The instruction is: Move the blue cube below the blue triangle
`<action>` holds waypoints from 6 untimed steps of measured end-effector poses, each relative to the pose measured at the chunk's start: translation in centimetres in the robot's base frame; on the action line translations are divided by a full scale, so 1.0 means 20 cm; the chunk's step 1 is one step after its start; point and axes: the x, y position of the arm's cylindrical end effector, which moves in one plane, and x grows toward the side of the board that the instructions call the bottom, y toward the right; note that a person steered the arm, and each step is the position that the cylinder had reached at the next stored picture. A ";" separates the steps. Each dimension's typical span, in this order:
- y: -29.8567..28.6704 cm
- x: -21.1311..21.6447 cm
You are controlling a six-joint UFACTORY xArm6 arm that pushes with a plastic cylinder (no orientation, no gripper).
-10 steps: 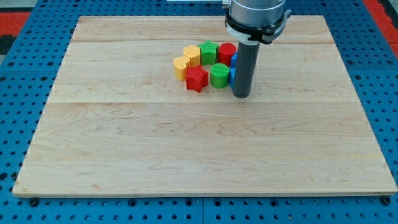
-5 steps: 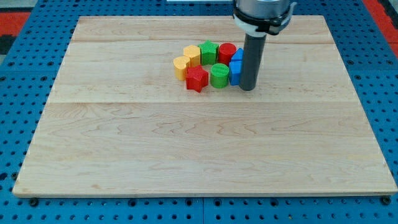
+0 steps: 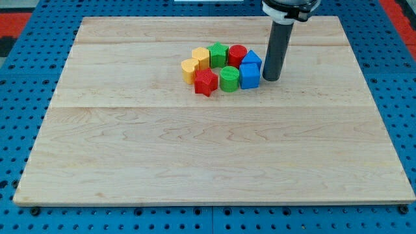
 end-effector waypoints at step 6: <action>-0.09 0.13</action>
